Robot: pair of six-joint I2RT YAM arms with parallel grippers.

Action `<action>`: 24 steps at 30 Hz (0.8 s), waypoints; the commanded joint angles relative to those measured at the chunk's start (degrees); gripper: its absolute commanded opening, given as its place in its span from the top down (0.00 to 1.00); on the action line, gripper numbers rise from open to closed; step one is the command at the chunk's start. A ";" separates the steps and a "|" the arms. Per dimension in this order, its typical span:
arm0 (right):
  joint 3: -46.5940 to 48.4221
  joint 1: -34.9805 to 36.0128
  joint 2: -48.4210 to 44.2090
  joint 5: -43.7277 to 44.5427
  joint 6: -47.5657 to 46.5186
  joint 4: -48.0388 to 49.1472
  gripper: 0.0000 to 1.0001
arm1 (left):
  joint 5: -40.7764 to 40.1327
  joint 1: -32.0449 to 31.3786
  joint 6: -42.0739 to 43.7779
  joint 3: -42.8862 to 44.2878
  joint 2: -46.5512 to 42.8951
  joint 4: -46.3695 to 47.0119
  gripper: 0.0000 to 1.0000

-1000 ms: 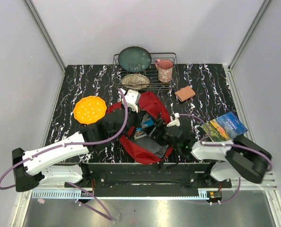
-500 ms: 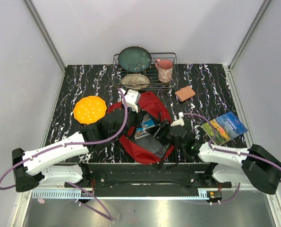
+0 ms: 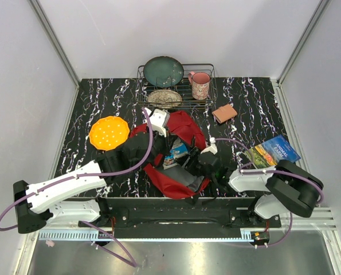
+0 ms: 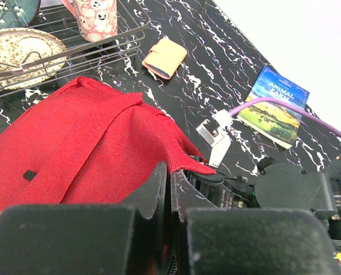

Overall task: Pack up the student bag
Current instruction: Place the book in the student bag.

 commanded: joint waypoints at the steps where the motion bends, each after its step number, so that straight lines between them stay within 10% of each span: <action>1: 2.43 -1.59 4.47 -0.01 -2.84 15.34 0.51 | 1.48 0.16 -0.87 1.28 -1.58 4.09 1.00; 13: -1.25 -3.01 -12.53 -3.97 -10.48 -3.31 0.35 | -0.10 0.34 -0.96 -0.39 -2.37 2.77 0.98; 21: -9.78 -3.00 -49.88 5.50 -2.59 -35.32 0.33 | -0.36 1.04 -0.60 -0.74 -3.42 3.91 0.61; 24: -6.89 -3.00 -63.17 15.33 -0.39 -52.80 0.31 | -0.36 1.39 -0.60 -0.04 -3.69 3.64 0.31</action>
